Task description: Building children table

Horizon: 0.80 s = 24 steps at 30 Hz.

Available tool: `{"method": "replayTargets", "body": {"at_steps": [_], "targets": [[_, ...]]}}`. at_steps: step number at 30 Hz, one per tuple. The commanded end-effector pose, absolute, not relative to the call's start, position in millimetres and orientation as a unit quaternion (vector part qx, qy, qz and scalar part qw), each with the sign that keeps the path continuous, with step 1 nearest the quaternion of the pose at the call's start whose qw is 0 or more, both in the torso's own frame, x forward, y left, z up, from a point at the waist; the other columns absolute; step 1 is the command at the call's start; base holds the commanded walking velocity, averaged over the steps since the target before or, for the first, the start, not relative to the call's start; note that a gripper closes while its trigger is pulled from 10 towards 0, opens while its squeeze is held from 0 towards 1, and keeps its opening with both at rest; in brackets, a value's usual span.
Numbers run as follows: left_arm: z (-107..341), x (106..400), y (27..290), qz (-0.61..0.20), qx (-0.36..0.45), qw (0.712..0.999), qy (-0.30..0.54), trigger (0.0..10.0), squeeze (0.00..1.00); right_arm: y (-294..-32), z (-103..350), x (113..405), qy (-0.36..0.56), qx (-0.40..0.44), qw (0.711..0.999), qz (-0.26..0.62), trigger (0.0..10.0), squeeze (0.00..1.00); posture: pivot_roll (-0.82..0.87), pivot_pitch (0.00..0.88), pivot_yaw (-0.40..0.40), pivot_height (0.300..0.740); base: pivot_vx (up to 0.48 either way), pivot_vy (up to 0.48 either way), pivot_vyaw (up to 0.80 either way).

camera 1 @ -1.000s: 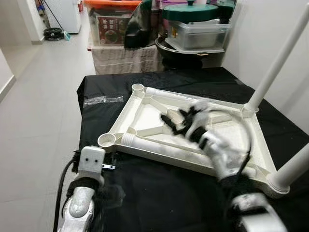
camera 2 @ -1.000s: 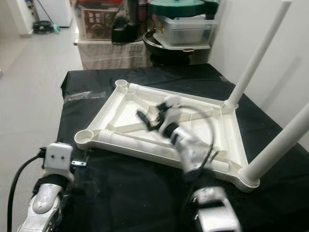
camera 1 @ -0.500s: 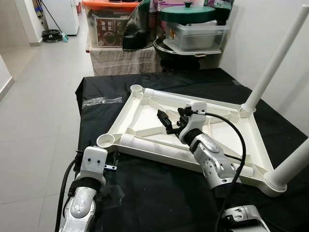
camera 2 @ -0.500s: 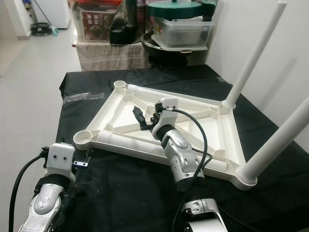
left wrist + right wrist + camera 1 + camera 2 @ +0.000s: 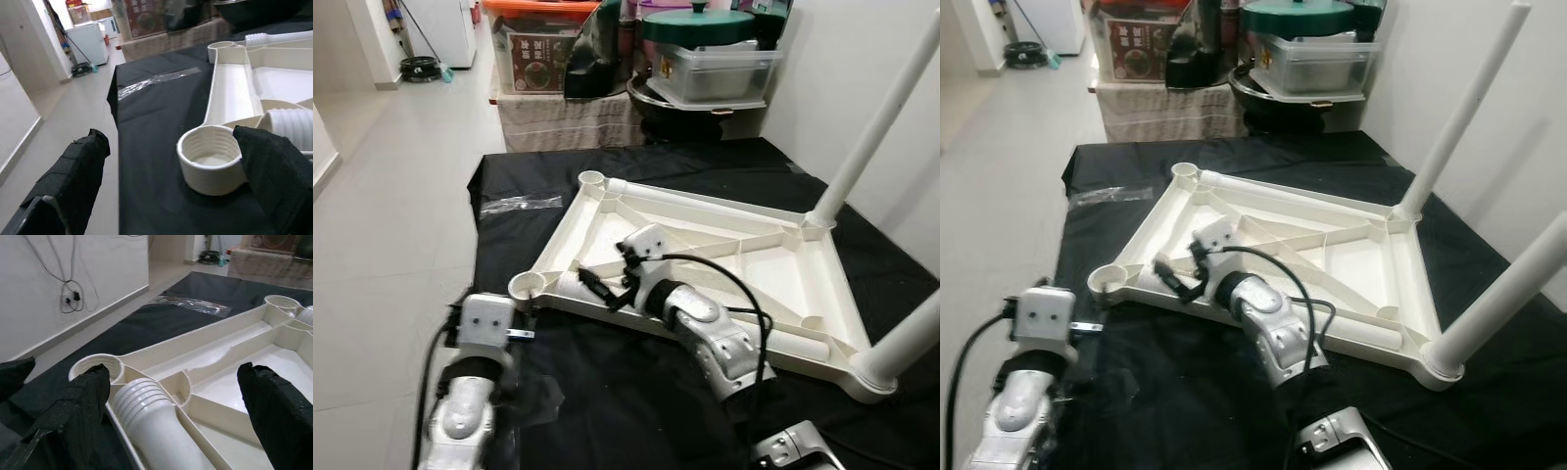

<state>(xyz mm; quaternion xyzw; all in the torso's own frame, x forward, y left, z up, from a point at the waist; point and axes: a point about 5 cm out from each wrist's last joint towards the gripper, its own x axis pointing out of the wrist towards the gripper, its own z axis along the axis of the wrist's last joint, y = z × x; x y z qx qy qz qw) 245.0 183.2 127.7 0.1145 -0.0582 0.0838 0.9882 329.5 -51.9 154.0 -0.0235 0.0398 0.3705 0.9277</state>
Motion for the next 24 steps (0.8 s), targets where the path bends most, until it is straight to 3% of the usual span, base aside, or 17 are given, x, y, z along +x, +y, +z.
{"method": "replayTargets", "body": {"at_steps": [1, 3, 6, 8, 10, 13, 18, 21, 24], "targets": [[126.9, 244.4, 189.2, 0.099, 0.122, 0.986, -0.057, 10.0, 0.0, -48.1, 155.2, 328.6, 0.034, -0.033, 0.922, 0.384, 10.0, 0.0, 0.06, 0.0, -0.125, 0.74, 0.0, 0.0, 0.0], [122.4, 234.7, 219.4, 0.166, 0.143, 0.975, -0.04, 10.0, 0.0, -39.2, 158.6, 315.6, 0.01, -0.062, 0.872, 0.486, 10.0, 0.0, 0.08, 0.0, -0.141, 0.74, 0.0, 0.0, 0.0], [122.4, 234.7, 219.4, 0.166, 0.143, 0.975, -0.04, 10.0, 0.0, -39.2, 158.6, 315.6, 0.01, -0.062, 0.872, 0.486, 10.0, 0.0, 0.08, 0.0, -0.141, 0.74, 0.0, 0.0, 0.0], [118.7, 225.6, 240.8, 0.212, 0.153, 0.965, -0.027, 10.0, 0.0, -43.8, 147.0, 300.4, 0.026, -0.106, 0.817, 0.566, 10.0, 0.0, 0.08, 0.0, -0.144, 0.74, 0.0, 0.0, 0.0], [118.1, 223.2, 248.4, 0.226, 0.154, 0.962, -0.023, 10.0, 0.0, -47.9, 140.4, 299.4, 0.043, -0.115, 0.809, 0.574, 10.0, 0.0, 0.08, 0.0, -0.144, 0.74, 0.0, 0.0, 0.0], [117.9, 222.1, 253.4, 0.234, 0.156, 0.96, -0.02, 10.0, 0.0, -51.2, 135.2, 300.3, 0.058, -0.122, 0.808, 0.574, 10.0, 0.0, 0.09, 0.0, -0.145, 0.74, 0.0, 0.0, 0.0], [118.7, 222.4, 255.5, 0.237, 0.157, 0.959, -0.02, 10.0, 0.0, -59.6, 124.3, 311.7, 0.09, -0.133, 0.829, 0.536, 10.0, 0.0, 0.09, 0.0, -0.146, 0.74, 0.0, 0.0, 0.0], [116.9, 225.3, 248.8, 0.227, 0.152, 0.962, -0.019, 10.0, 0.0, -68.1, 122.3, 329.1, 0.11, -0.129, 0.858, 0.485, 10.0, 0.0, 0.08, 0.0, -0.143, 0.74, 0.0, 0.0, 0.0], [115.8, 226.7, 245.7, 0.222, 0.15, 0.963, -0.018, 10.0, 0.0, -71.7, 120.4, 333.6, 0.119, -0.13, 0.861, 0.478, 10.0, 0.0, 0.09, 0.0, -0.143, 0.74, 0.0, 0.0, 0.0]]}}
